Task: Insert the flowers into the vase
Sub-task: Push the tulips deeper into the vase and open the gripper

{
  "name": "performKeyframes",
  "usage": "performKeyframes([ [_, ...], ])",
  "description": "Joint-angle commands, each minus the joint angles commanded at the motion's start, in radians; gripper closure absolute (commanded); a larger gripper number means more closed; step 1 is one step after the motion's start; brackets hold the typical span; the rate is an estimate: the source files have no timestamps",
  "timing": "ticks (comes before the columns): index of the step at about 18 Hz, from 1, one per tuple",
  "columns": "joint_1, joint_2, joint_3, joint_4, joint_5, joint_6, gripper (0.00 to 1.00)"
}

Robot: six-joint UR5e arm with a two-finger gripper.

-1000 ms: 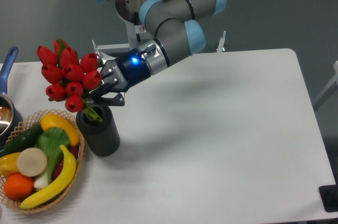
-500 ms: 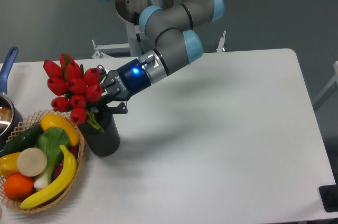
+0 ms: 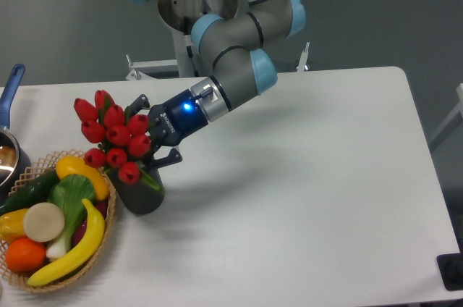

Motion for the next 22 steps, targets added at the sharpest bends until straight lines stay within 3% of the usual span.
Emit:
performKeyframes([
  [9, 0.0, -0.002, -0.003, 0.003, 0.09, 0.0, 0.0],
  [22, 0.011, 0.008, -0.005, 0.0, 0.094, 0.0, 0.0],
])
